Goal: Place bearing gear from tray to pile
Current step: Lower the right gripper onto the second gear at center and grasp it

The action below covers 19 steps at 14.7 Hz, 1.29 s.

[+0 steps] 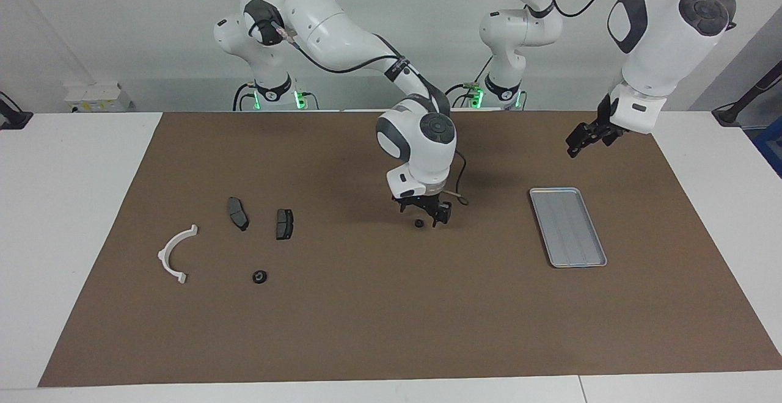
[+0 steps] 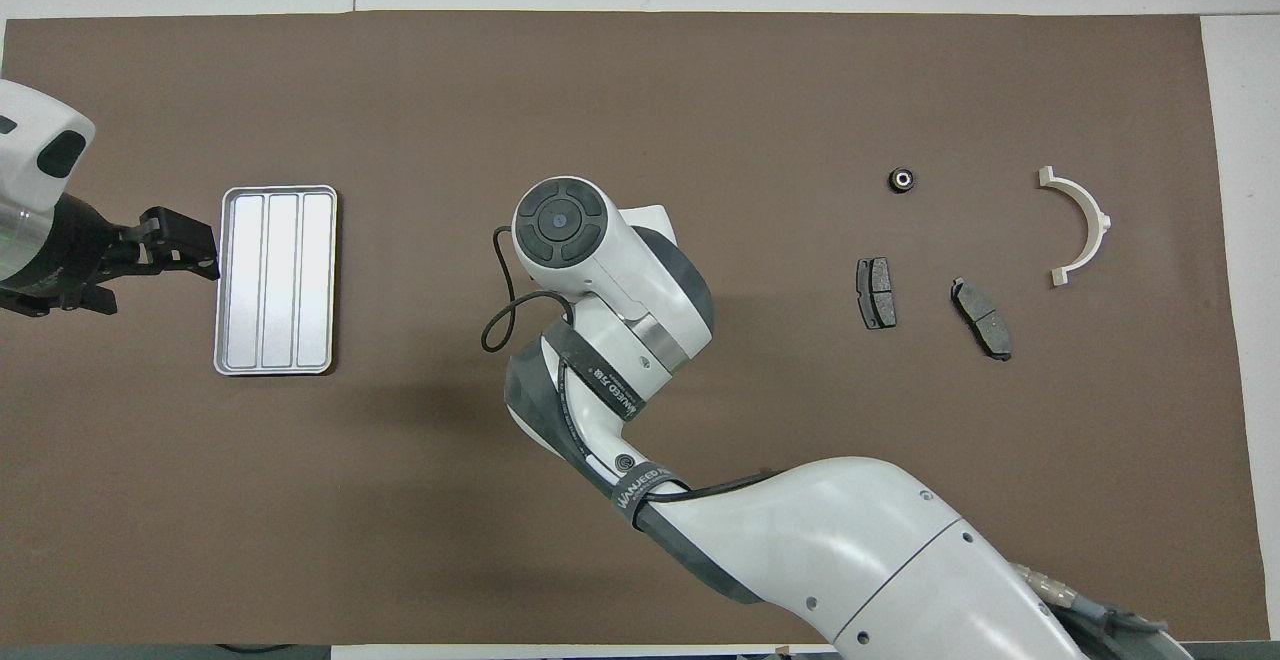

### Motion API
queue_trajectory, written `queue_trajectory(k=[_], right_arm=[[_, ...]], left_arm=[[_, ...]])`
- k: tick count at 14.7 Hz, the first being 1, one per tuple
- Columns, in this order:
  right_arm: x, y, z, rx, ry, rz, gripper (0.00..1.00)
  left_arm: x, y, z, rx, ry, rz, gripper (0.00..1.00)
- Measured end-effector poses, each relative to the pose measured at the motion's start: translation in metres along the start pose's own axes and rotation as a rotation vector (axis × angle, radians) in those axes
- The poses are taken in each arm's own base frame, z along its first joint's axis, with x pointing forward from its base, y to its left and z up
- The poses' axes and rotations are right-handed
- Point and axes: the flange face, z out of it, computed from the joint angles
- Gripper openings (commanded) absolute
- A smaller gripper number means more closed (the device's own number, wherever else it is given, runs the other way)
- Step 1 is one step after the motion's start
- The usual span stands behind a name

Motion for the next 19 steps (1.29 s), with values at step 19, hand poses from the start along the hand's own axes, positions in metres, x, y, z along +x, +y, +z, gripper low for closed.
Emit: queue_trajectory(k=[19], right_arm=[[0.009,-0.002,0.016,0.039,0.001,0.019,0.65]], left_arm=[[-0.009,0.001,-0.031,0.002,-0.005,0.072,1.0]])
